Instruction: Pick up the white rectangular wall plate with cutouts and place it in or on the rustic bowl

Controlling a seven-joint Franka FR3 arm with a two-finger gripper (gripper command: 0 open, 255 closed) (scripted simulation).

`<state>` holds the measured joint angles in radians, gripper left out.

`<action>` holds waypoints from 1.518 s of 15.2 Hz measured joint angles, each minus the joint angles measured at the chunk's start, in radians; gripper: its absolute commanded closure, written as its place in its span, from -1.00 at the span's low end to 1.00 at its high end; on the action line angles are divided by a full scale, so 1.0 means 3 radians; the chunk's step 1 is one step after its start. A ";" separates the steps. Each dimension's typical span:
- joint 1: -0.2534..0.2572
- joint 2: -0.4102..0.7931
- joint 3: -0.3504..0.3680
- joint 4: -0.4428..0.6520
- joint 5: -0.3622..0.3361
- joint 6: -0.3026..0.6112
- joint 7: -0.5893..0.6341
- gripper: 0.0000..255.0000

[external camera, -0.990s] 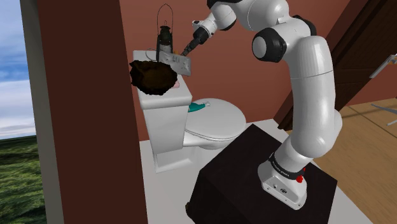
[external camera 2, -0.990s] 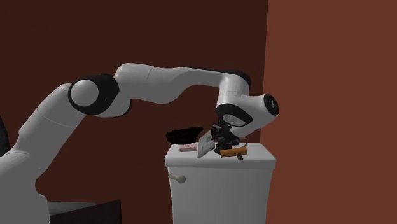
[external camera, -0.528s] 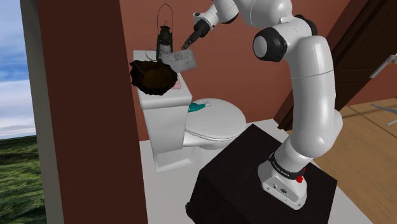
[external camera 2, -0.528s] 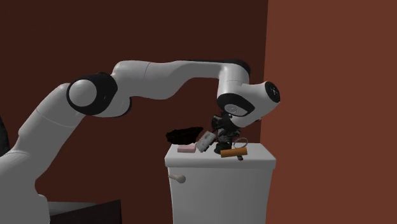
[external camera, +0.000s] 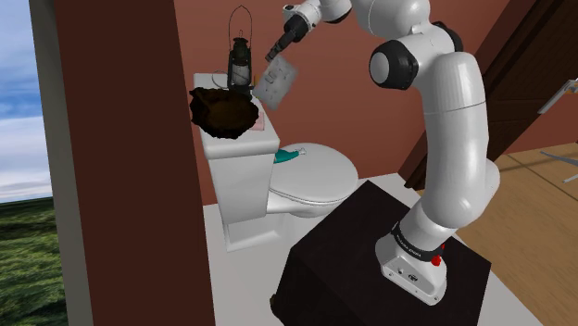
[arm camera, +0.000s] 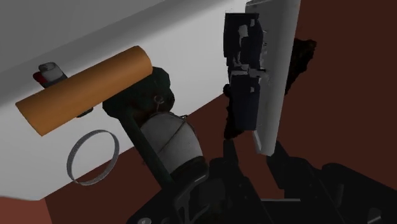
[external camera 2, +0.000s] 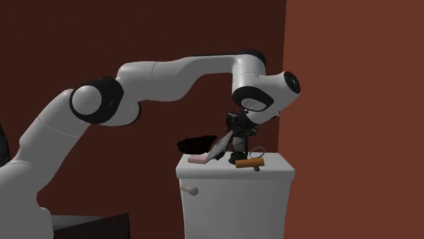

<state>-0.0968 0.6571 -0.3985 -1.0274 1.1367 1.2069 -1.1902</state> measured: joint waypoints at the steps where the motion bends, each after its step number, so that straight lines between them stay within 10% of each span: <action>1: -0.0016 0.0006 0.0004 0.0048 0.0011 -0.0027 0.0033 1.00; 16: -0.0385 0.0398 0.0193 0.1312 0.0339 -0.0445 0.0812 1.00; 23: 0.0362 -0.0562 0.0045 -0.0123 0.0000 0.0058 0.0583 1.00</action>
<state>0.0120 0.4885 -0.3850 -1.0643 1.1366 1.2244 -1.0154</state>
